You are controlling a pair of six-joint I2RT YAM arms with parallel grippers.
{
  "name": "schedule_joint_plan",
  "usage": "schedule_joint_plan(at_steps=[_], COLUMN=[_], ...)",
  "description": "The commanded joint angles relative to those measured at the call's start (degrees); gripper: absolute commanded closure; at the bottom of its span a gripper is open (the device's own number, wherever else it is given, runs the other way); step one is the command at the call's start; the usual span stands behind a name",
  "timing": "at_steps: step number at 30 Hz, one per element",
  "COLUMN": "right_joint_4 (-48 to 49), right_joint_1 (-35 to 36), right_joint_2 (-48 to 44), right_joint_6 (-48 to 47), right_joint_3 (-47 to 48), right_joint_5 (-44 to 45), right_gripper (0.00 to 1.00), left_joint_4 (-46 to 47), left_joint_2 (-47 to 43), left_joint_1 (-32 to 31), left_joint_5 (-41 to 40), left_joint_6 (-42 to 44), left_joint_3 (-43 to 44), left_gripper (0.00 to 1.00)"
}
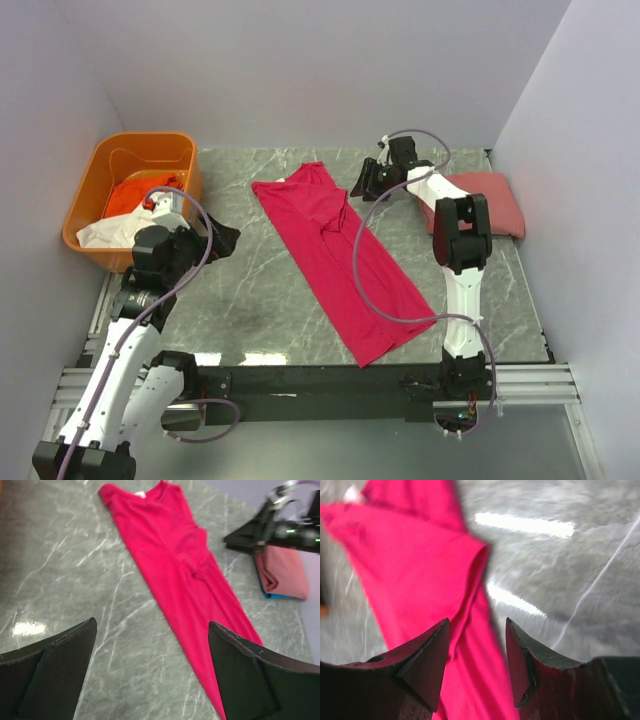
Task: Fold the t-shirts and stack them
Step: Fold the tshirt
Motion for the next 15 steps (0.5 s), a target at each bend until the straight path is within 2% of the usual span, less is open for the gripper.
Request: schedule_joint_plan(at_steps=[1,9,15], right_joint_4=[4.8,3.5,3.3], right_joint_1=[0.8,1.3,1.5], right_joint_2=[2.3,11.5,14.6], right_joint_6=[10.9,17.8,20.6], right_joint_3=[4.9,12.6,14.8], right_joint_5=[5.2,2.0,0.3], right_gripper=[0.44,0.45,0.46], left_joint_4=[2.9,2.8,3.0], left_joint_2=[-1.6,1.4,1.6], left_joint_1=[0.1,0.1,0.1], left_joint_5=[2.9,6.5,7.2], left_joint_6=[0.4,1.0,0.8], left_joint_3=[-2.2,-1.7,-2.1], left_gripper=[0.02,0.03,0.03])
